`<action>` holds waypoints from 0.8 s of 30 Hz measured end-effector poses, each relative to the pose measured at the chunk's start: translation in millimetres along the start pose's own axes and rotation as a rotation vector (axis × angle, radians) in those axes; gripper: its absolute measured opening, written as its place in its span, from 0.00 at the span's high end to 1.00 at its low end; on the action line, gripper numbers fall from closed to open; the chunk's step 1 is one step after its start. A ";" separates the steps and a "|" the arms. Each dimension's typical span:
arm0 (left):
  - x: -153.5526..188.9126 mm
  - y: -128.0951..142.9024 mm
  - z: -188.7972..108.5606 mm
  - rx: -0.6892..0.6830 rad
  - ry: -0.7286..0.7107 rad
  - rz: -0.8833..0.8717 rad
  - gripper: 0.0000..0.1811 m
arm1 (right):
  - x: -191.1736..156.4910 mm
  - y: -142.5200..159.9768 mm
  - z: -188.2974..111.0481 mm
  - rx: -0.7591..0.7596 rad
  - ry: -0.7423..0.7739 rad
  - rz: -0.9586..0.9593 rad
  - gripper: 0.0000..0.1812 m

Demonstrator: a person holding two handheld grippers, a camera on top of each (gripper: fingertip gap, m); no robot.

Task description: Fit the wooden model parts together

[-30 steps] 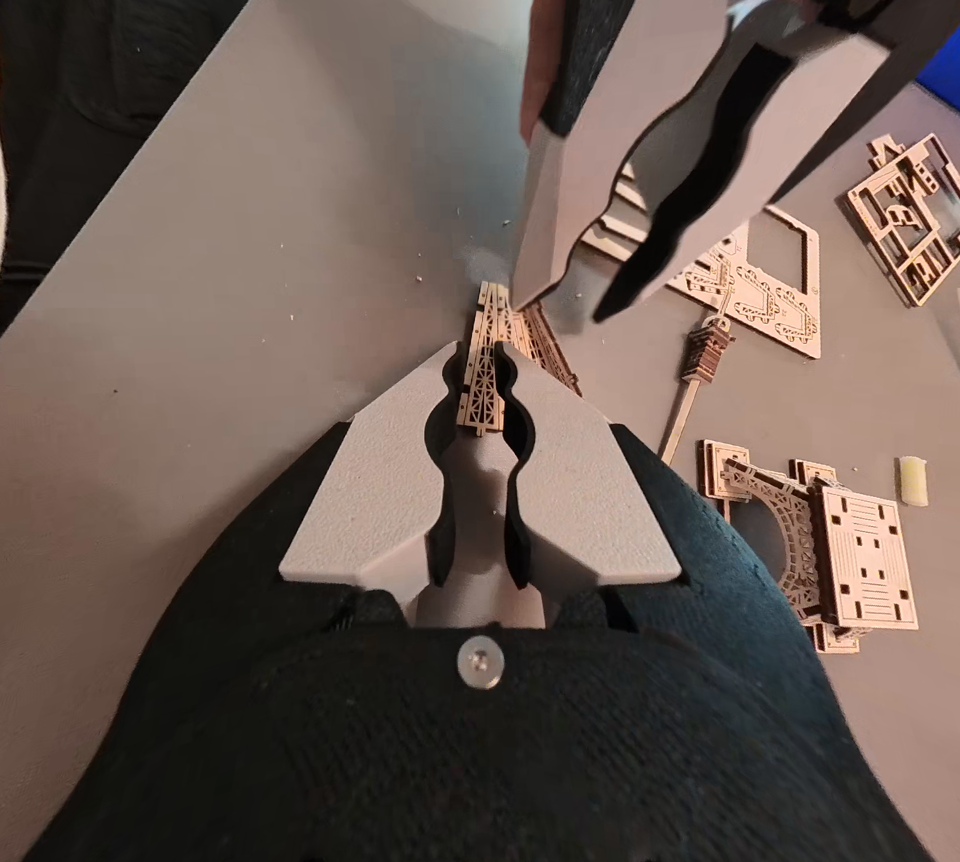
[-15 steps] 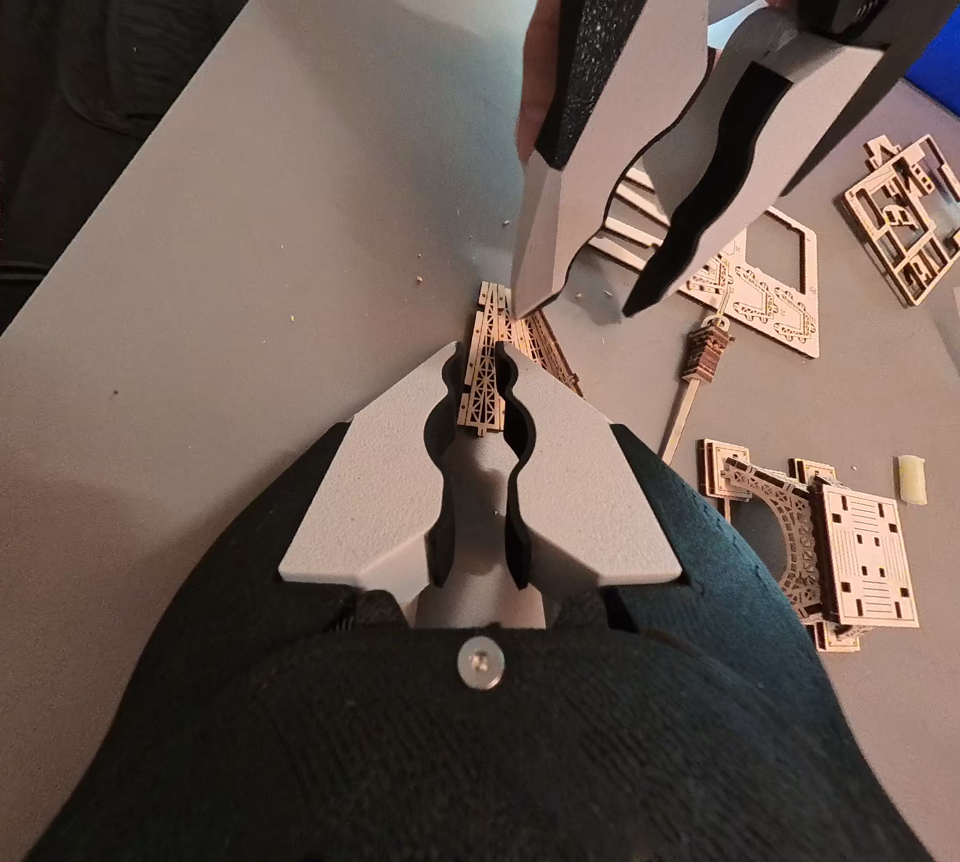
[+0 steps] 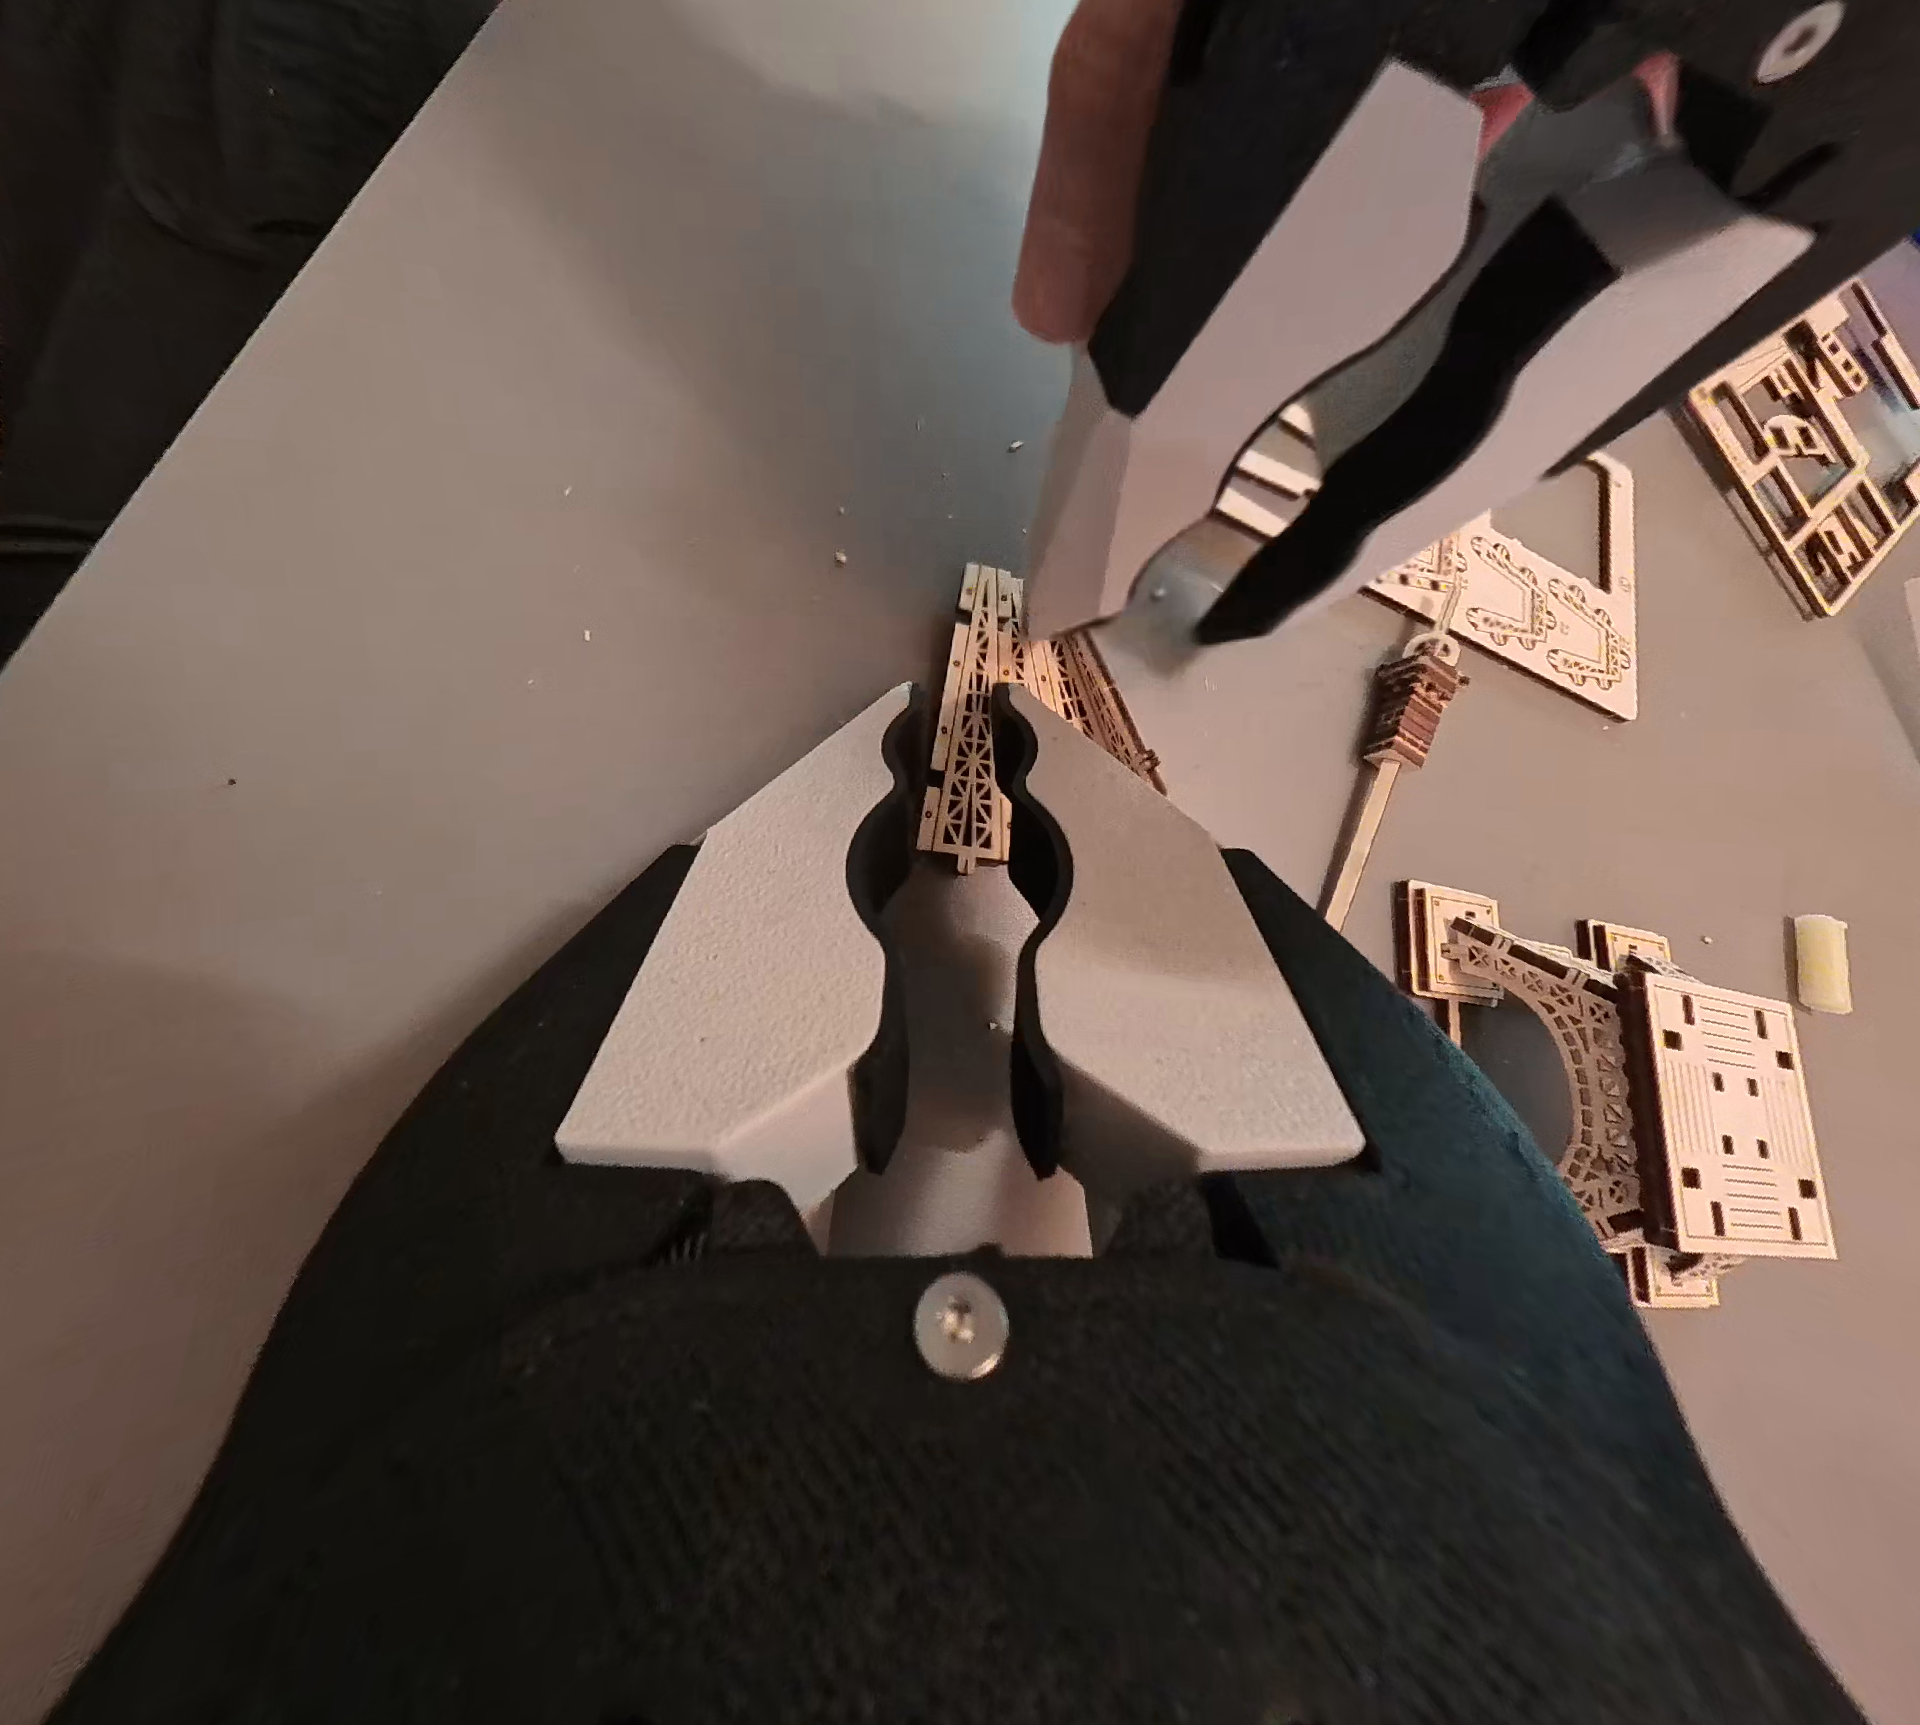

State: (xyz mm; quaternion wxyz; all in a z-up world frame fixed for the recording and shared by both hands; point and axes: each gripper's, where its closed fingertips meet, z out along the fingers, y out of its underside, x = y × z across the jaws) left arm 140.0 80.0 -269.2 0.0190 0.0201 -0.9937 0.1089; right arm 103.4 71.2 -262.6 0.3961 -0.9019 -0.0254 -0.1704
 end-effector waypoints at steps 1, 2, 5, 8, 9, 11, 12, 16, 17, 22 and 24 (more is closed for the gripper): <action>2.8 2.5 -2.1 0.014 0.027 -0.022 0.74 | -0.8 -0.4 0.0 0.002 -0.004 0.000 0.94; 9.4 -1.8 -7.0 0.078 0.073 -0.040 0.71 | -1.0 -0.5 0.0 0.003 -0.005 0.001 0.94; 12.4 -18.6 -30.9 0.332 0.102 -0.120 0.64 | -1.0 -0.5 0.1 0.004 -0.006 0.000 0.94; -4.9 -5.9 -40.0 0.401 -0.046 -0.164 0.63 | -0.8 -1.0 0.8 0.004 -0.006 -0.005 0.94; -7.5 -0.4 -40.8 0.410 -0.089 -0.158 0.67 | -0.7 -1.4 1.2 0.003 -0.006 -0.008 0.94; -6.3 7.9 -39.8 0.425 -0.165 -0.103 0.69 | -0.5 -1.7 1.9 -0.006 -0.003 -0.018 0.94; -3.0 9.9 -38.4 0.434 -0.204 -0.047 0.73 | -0.4 -1.9 2.2 -0.012 0.000 -0.027 0.95; 17.4 8.8 -29.1 0.481 -0.336 0.168 0.84 | 0.5 -1.8 3.1 -0.040 0.005 -0.053 0.95; 21.6 7.9 -25.9 0.489 -0.343 0.185 0.86 | 0.5 -1.7 3.2 -0.048 0.006 -0.063 0.95; 32.1 10.0 -9.8 0.498 -0.316 0.185 0.87 | -0.1 -1.7 3.4 -0.092 0.005 -0.109 0.96; 30.6 10.6 -6.4 0.498 -0.328 0.170 0.88 | -0.2 -1.6 3.4 -0.103 0.003 -0.118 0.96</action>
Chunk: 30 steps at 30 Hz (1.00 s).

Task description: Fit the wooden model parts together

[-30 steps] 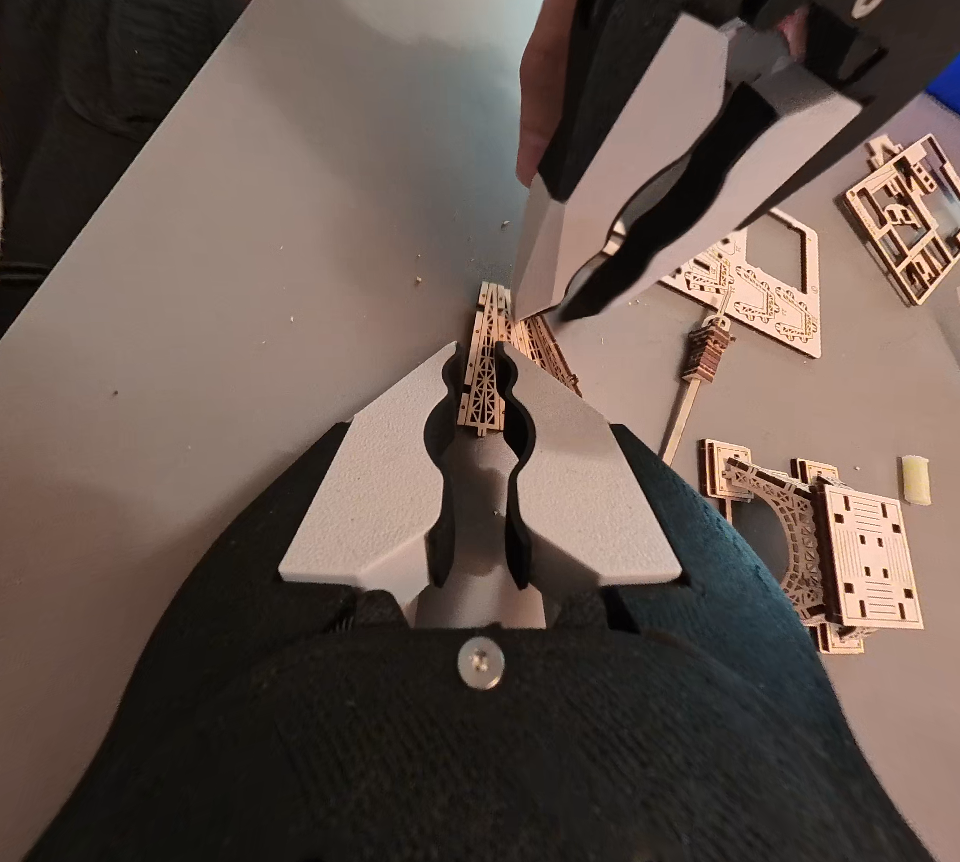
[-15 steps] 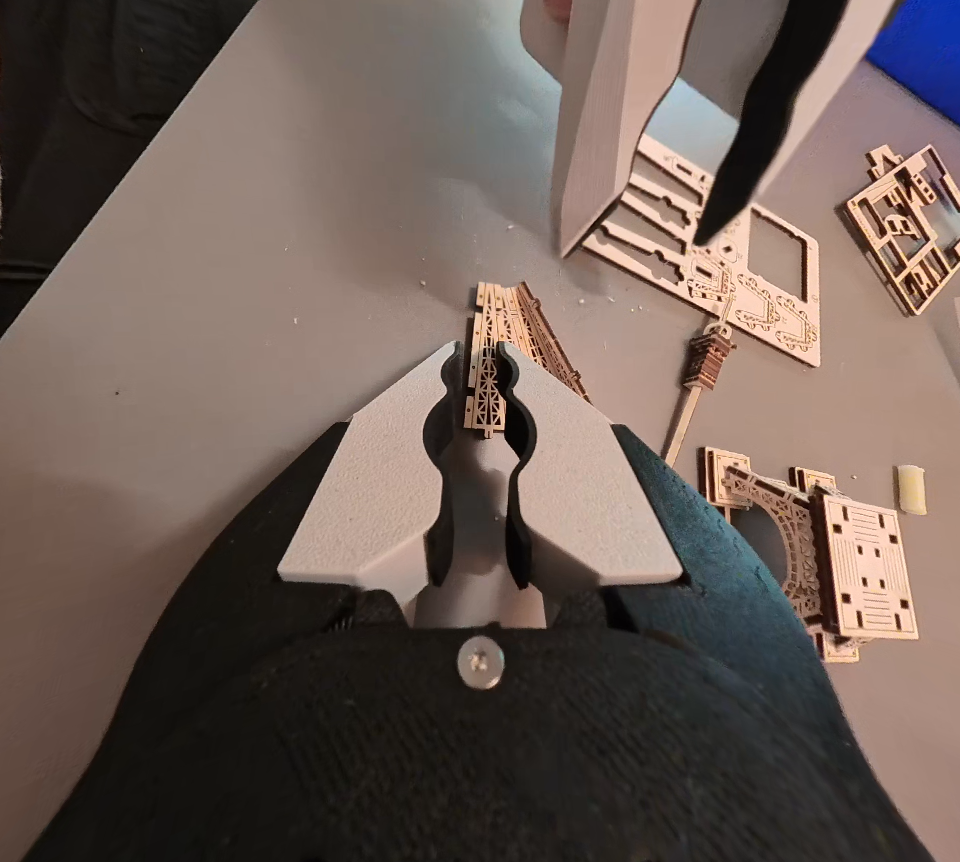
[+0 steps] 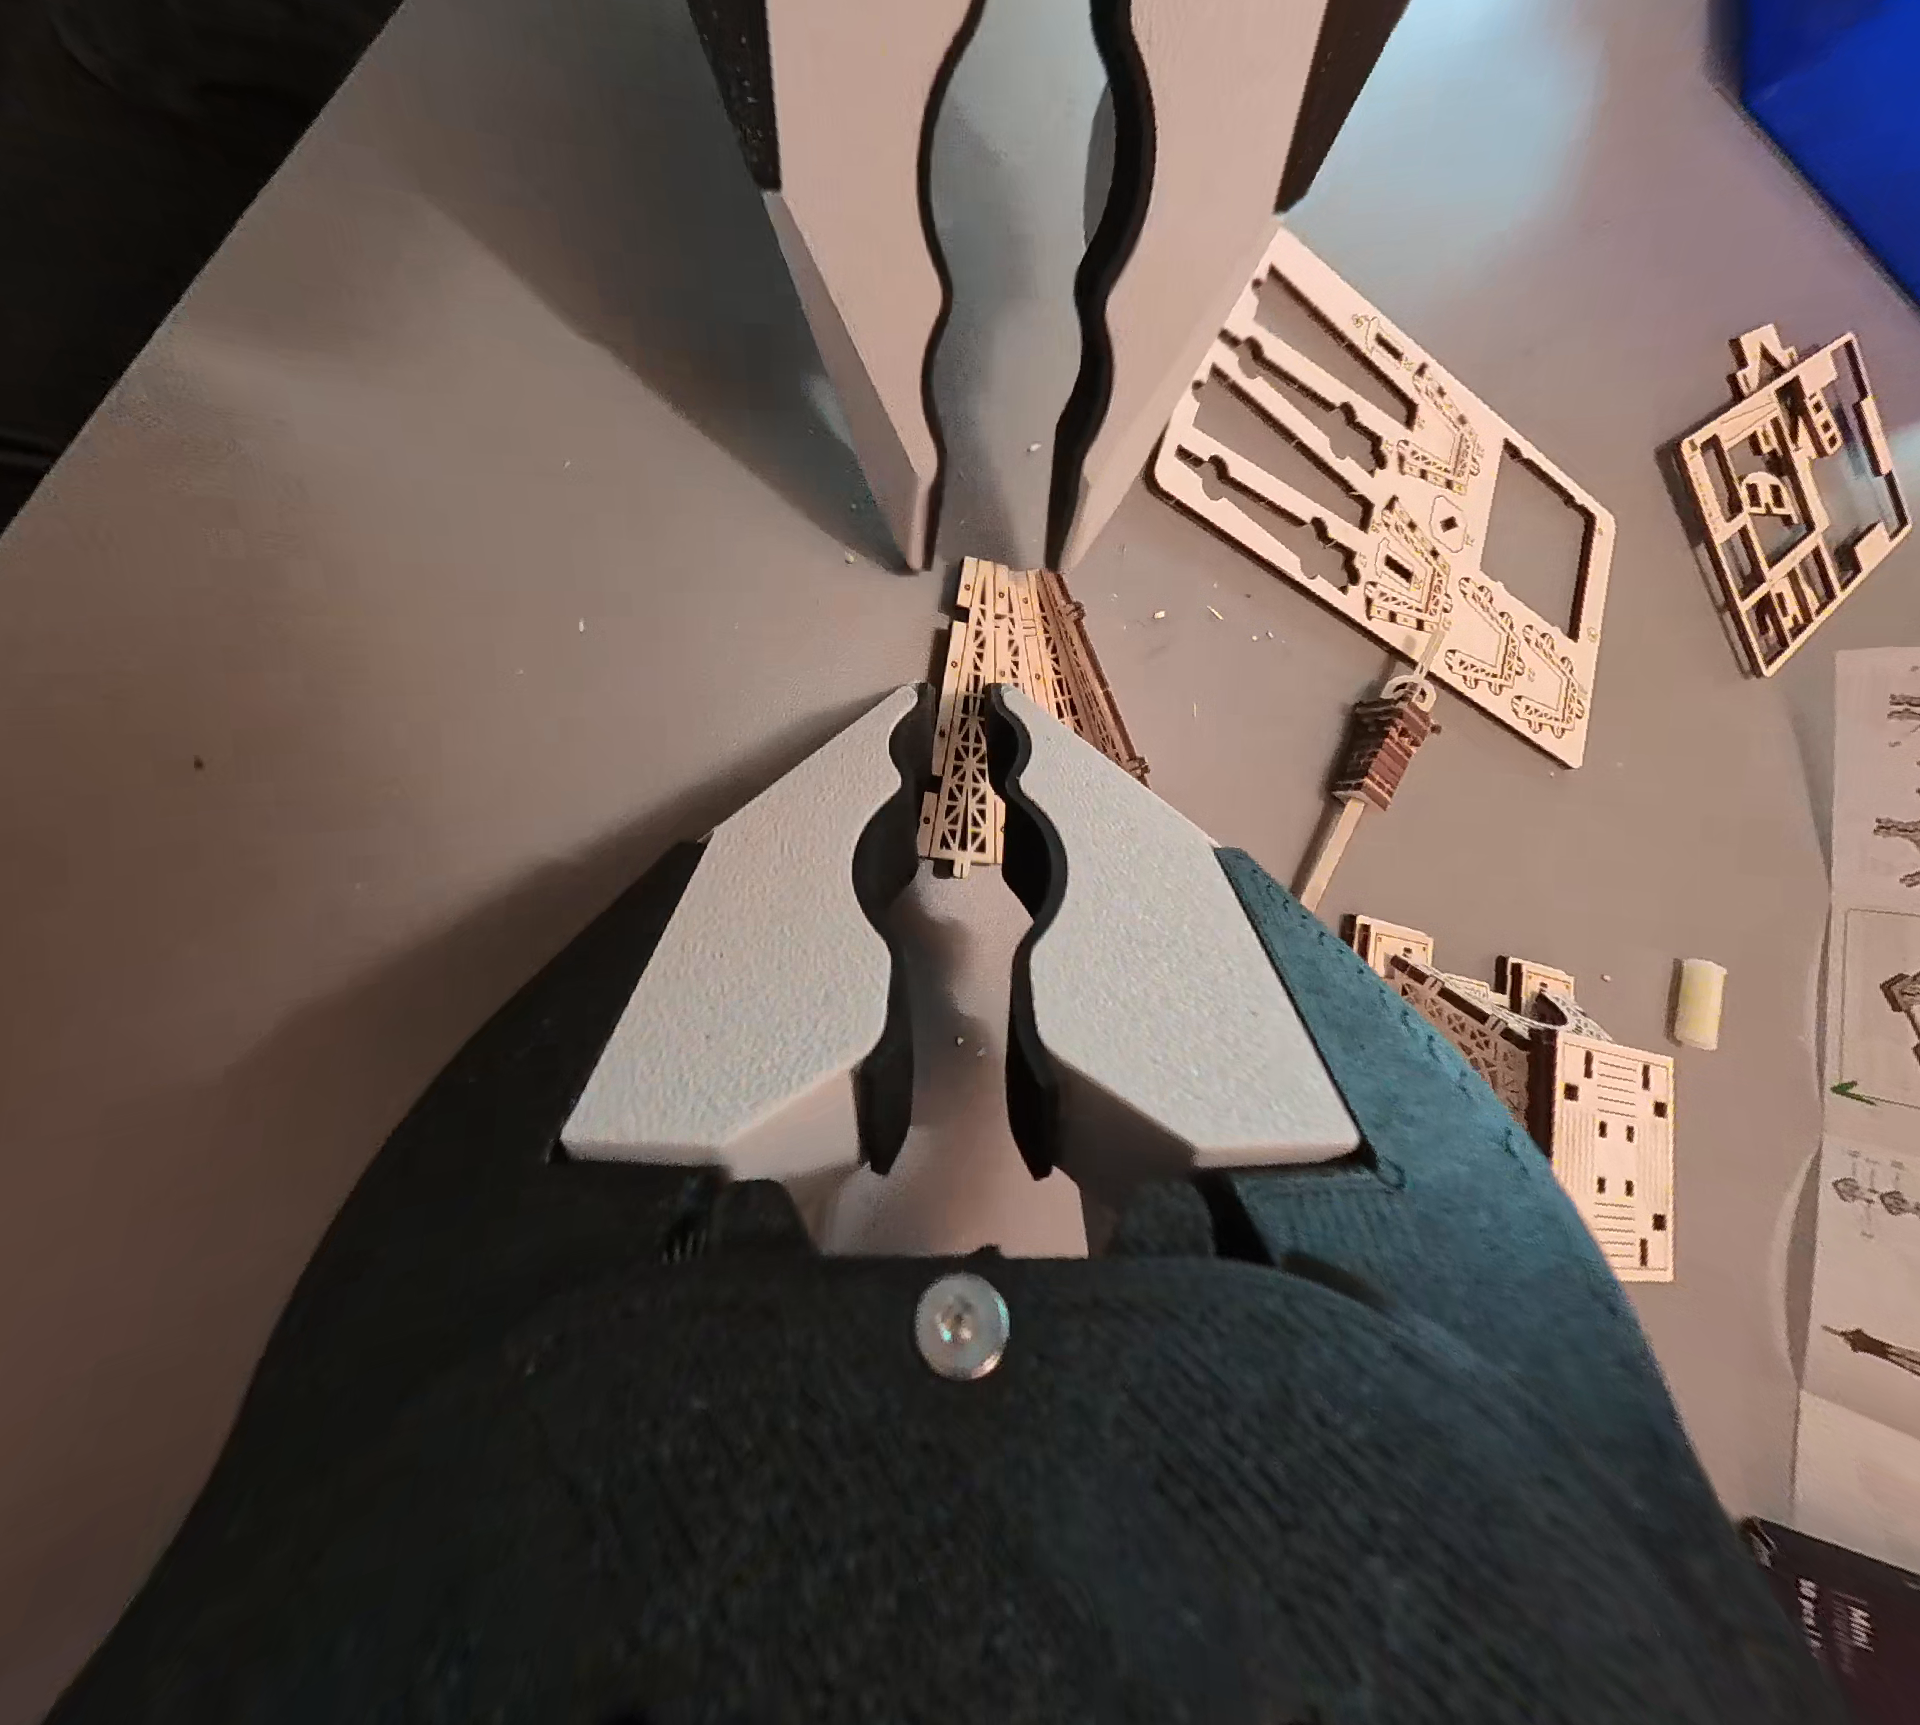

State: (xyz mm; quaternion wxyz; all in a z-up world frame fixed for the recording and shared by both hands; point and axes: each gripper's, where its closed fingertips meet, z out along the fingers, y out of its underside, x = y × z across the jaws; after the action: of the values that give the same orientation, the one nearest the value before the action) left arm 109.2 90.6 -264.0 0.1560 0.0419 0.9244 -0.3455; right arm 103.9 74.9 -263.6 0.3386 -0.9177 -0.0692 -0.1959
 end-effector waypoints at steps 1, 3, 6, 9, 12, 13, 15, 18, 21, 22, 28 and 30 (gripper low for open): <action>-0.1 -1.0 0.6 0.010 -0.006 -0.004 0.88 | -0.2 -0.1 0.1 -0.005 -0.001 -0.007 0.96; 1.2 -2.5 1.2 0.025 -0.004 -0.003 0.91 | -0.4 -0.2 0.1 -0.014 -0.005 -0.021 0.96; 5.1 -2.7 0.7 0.031 0.016 0.007 0.95 | -0.8 -0.2 0.0 -0.028 -0.025 -0.037 0.96; 0.6 -2.5 1.3 0.032 -0.007 -0.002 0.90 | -1.4 -0.3 -0.1 -0.033 -0.050 -0.053 0.96; 2.6 -3.2 2.3 0.039 0.007 0.004 0.92 | -2.1 -0.5 -0.3 -0.029 -0.068 -0.044 0.96; 3.4 -4.0 2.5 0.046 0.011 0.005 0.93 | -2.1 -0.5 -0.3 -0.028 -0.067 -0.044 0.96; 2.1 -3.7 3.1 0.049 0.001 0.004 0.95 | -2.4 -0.8 -0.4 -0.025 -0.064 -0.037 0.96; 2.4 -3.2 2.9 0.044 0.003 0.005 0.95 | -3.2 -1.0 -0.7 -0.028 -0.055 -0.047 0.96; 3.2 -2.9 1.6 0.036 0.012 0.002 0.96 | -2.6 -0.9 -2.2 -0.058 -0.023 -0.091 0.94; 3.4 -2.8 1.2 0.036 0.013 0.001 0.97 | -2.1 -1.1 -2.3 -0.066 -0.011 -0.105 0.93; 5.8 -3.5 0.7 0.052 0.021 -0.016 0.98 | -3.1 -2.0 -0.4 -0.070 0.008 -0.136 0.96; 7.0 -3.7 1.4 0.051 0.022 -0.009 0.99 | -2.3 -1.8 0.7 -0.078 0.014 -0.143 0.97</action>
State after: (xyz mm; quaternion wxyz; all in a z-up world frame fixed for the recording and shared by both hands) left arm 102.2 86.7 -264.9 0.1433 0.0452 0.9171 -0.3691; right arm 101.5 76.7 -264.0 0.2883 -0.9216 -0.1244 -0.2284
